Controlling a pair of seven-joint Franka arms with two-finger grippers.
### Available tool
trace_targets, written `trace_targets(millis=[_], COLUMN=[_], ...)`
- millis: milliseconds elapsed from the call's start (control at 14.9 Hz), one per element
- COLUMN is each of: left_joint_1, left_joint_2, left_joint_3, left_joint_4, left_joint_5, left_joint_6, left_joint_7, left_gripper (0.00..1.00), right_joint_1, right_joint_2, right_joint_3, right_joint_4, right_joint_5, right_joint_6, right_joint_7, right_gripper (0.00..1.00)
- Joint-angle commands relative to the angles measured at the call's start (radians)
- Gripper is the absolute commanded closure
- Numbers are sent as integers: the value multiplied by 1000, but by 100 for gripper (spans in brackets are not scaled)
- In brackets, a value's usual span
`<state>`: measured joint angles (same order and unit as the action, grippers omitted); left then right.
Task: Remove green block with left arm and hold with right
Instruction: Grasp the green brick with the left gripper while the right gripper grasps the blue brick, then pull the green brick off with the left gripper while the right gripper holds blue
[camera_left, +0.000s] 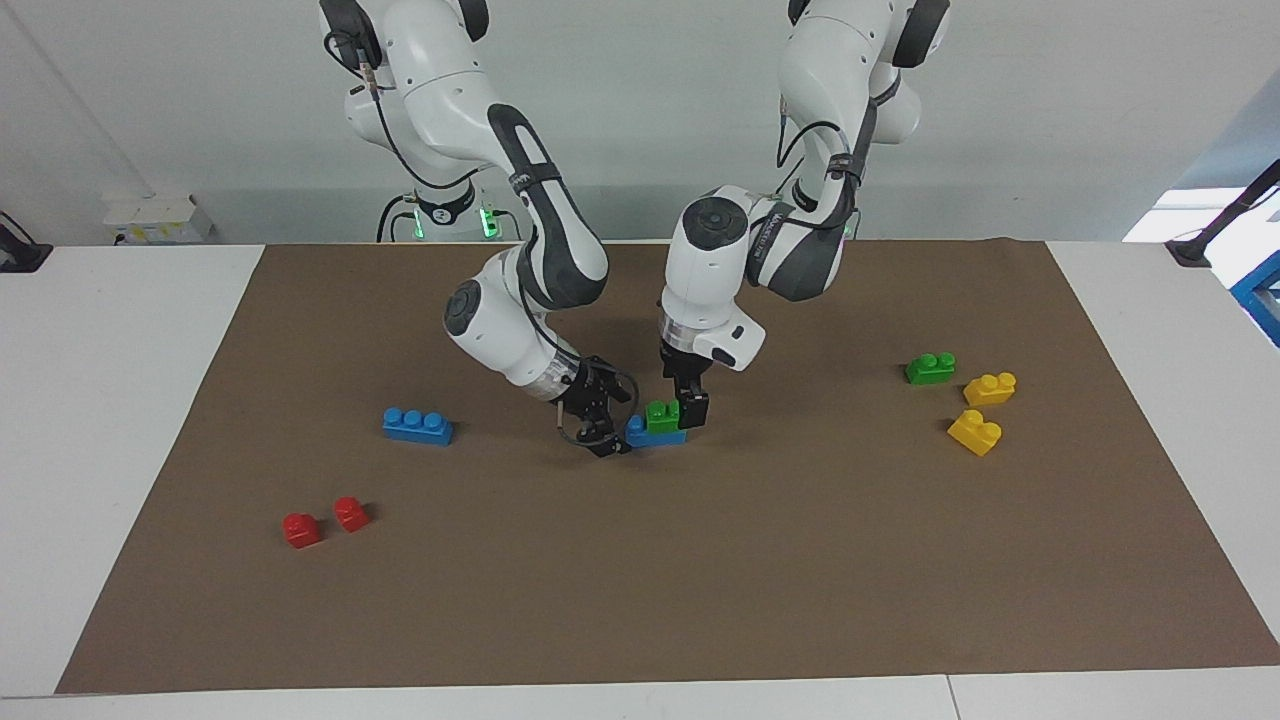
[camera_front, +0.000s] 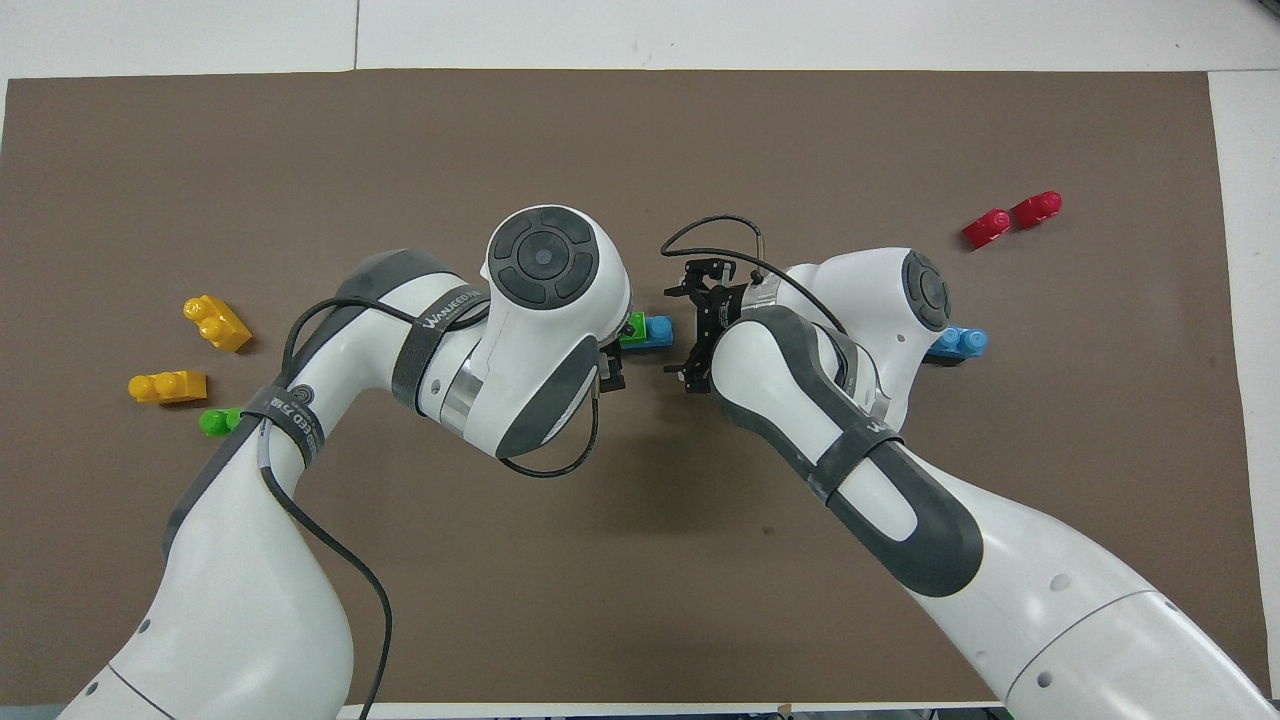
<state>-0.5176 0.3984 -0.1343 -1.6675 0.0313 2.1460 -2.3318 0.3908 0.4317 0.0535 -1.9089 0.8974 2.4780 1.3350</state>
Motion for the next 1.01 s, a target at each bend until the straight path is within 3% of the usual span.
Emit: trace_targets(millis=[0,806,941], left_joint_1=[-1,-12,-12], left_joint_2=[23,25,25], left_joint_3=[2,4,4], left_joint_4=[15,-47,-49], left_joint_5=[22,30,32], left_joint_6=[15,77,75], left_joint_7=[-27,-72,-72], left_gripper=[0,0,0], right_joint_1=[0,31,31], right_joint_2=[30,75,75], right_joint_3=[2,2,2], right_joint_4=[30,76,76], right_joint_5=[26,28,28], right_joint_6=[15,55,56], right_joint_7=[-4,-8,-8], right_gripper=[2,6,13])
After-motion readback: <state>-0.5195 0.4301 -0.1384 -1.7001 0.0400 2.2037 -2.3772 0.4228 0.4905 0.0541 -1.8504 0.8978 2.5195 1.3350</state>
